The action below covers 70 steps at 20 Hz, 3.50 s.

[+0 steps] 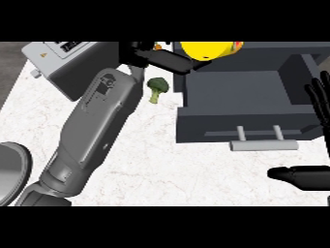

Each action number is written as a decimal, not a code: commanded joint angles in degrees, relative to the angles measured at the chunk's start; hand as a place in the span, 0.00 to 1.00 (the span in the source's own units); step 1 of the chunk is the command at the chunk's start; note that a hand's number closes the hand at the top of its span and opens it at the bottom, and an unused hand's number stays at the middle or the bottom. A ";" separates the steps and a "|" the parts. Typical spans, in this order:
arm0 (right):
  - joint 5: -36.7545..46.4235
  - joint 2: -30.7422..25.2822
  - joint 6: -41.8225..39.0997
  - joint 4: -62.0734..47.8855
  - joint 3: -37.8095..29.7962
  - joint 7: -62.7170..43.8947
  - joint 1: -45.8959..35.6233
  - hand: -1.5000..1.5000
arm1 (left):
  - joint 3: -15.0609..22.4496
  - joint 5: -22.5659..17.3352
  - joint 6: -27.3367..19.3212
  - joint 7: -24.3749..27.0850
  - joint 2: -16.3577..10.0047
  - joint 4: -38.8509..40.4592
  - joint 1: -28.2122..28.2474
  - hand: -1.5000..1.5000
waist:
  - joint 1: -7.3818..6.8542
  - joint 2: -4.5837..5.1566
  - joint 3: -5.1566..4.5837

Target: Pick up the cup, place it into the drawer and close the drawer

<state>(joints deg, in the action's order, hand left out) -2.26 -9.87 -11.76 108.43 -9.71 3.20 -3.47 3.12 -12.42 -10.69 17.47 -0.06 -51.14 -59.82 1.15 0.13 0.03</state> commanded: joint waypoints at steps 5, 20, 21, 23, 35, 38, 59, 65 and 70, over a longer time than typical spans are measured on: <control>0.83 -0.07 0.20 0.03 0.86 -0.34 -2.92 0.00 | 4.56 -8.12 -5.46 0.27 0.05 14.75 -11.84 1.00 | 1.16 0.33 0.00; -2.04 -1.71 -2.76 0.40 -1.28 -0.08 -0.40 0.00 | 20.20 -18.01 -10.79 2.06 0.05 28.47 -14.62 1.00 | 2.83 0.74 0.04; -2.60 -1.27 -2.14 -1.90 -0.55 -1.52 -4.70 0.00 | 25.23 -19.35 -13.58 -0.38 0.06 25.83 -14.25 1.00 | 3.75 0.87 0.06; -1.70 -1.27 -2.33 -1.50 -0.69 -0.32 -2.35 0.00 | 28.02 -19.47 -13.46 -1.08 0.06 25.02 -12.40 1.00 | 3.12 0.65 0.05; -4.81 -1.93 -2.90 0.71 -1.81 -2.19 -5.25 0.00 | 34.69 -21.78 -17.18 0.66 0.05 27.71 -12.59 0.00 | 4.43 1.11 0.02; -9.83 -0.49 -6.19 -0.71 -1.12 -1.30 -3.15 0.00 | 34.43 -23.58 -18.83 2.81 0.06 23.81 -13.18 0.00 | 3.86 0.91 0.04; 9.67 -6.60 -11.06 7.95 6.15 -1.39 5.40 1.00 | 24.89 -26.87 -17.11 -2.63 -10.97 5.89 -6.51 0.00 | -1.88 -0.43 -0.02; 18.15 -6.21 -7.22 2.33 8.93 -3.76 -1.01 1.00 | 24.60 -26.33 -16.84 -4.74 -17.01 -7.96 4.38 0.00 | -3.23 -0.54 -0.04; 29.58 -6.29 -3.42 -5.56 14.21 1.35 -4.91 1.00 | 22.47 -26.87 -13.38 -4.07 -20.32 -12.05 11.30 0.00 | -2.80 -0.21 -0.03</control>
<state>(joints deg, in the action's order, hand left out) 20.54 -15.52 -17.04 108.02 1.88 2.19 -5.01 26.21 -39.25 -25.09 13.29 -18.99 -58.85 -54.14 -1.67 -0.22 0.00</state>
